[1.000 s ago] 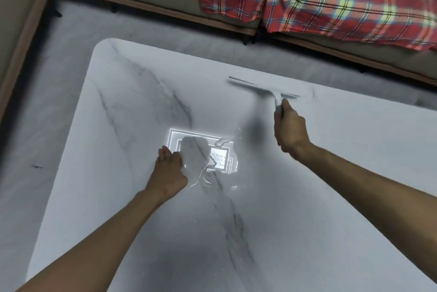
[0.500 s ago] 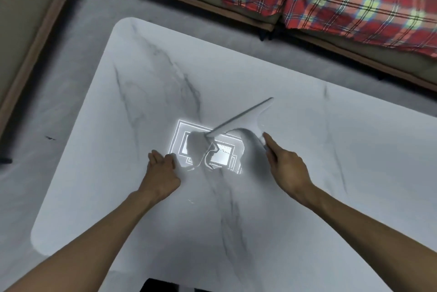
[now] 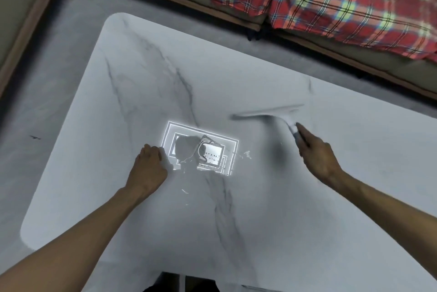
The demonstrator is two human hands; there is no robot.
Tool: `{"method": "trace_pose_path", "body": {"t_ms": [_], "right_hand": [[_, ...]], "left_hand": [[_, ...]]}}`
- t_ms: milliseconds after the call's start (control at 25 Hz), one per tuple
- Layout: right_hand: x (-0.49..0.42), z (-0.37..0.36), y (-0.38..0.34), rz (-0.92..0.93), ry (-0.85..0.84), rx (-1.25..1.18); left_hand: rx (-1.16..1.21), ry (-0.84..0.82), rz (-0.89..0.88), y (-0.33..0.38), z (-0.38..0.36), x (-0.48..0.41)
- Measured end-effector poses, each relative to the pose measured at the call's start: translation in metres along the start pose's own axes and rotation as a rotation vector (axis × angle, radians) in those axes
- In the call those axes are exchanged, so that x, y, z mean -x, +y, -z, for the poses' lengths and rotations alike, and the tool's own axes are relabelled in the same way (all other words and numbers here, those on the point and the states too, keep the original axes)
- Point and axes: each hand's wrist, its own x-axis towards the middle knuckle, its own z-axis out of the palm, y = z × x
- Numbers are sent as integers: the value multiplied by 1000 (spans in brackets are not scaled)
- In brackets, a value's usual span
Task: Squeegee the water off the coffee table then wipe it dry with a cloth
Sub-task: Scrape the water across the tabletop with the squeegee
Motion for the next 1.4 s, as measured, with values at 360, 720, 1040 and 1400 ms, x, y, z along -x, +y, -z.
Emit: {"method": "trace_pose_path", "body": {"t_ms": [360,720,1040,1400], "right_hand": [[-114,-82,-169,10,58,-133],[35,-107,-49,281,-171,244],[83,-49,38,105,-148,389],[117,-140,-78,768,-420,447]], "left_hand": [[39,0,-9,-48,-11,27],[110,-178,51,-49,-1,20],[186,-116,29,-55,3,38],[260,122,129,-97,4,88]]}}
